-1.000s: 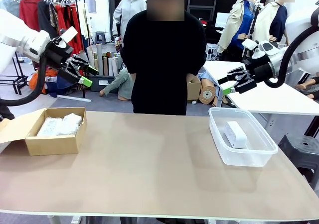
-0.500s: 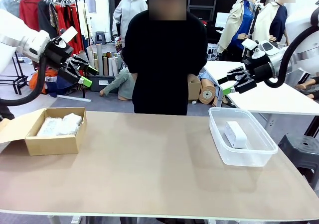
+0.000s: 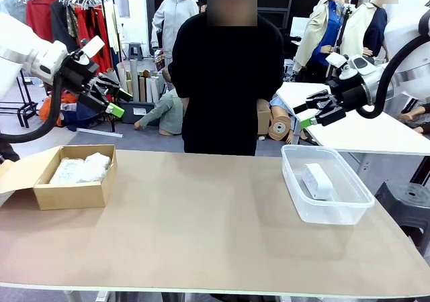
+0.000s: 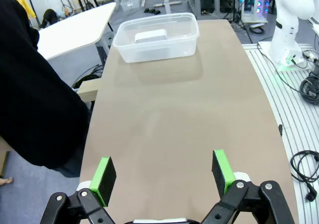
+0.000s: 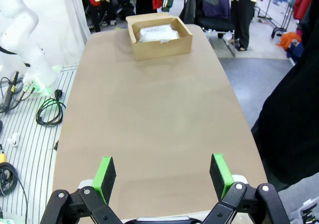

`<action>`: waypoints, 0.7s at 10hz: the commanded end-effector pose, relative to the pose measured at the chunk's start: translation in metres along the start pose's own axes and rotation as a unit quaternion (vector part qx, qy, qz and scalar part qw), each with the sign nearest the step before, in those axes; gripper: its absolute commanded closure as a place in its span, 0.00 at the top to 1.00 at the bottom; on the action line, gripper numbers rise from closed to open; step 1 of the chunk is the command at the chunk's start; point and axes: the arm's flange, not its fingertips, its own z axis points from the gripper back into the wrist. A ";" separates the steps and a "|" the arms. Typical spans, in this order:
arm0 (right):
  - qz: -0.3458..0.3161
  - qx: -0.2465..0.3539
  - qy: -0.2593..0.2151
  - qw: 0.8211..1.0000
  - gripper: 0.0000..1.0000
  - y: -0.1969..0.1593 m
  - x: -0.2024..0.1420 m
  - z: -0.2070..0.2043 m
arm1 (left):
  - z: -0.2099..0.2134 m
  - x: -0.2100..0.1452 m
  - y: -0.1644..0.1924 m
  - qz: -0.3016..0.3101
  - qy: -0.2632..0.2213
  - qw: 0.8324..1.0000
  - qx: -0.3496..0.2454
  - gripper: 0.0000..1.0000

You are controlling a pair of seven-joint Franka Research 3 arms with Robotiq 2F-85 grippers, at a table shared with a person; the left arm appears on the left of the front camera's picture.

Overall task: Separate and place wrapped and unwrapped clocks.
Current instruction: If the picked Digital clock is wrapped, place it in the Package Box ; if not, place it in the Organizing box.

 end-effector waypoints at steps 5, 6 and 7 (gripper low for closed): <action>0.001 -0.001 0.000 1.000 1.00 0.000 0.001 0.001 | 0.001 0.000 0.000 -0.005 0.002 1.000 0.000 1.00; 0.001 -0.001 0.000 1.000 1.00 0.000 0.001 0.001 | 0.001 0.000 0.000 -0.005 0.002 1.000 0.000 1.00; 0.001 -0.001 0.000 1.000 1.00 0.000 0.001 0.001 | 0.001 0.000 0.000 -0.005 0.002 1.000 0.000 1.00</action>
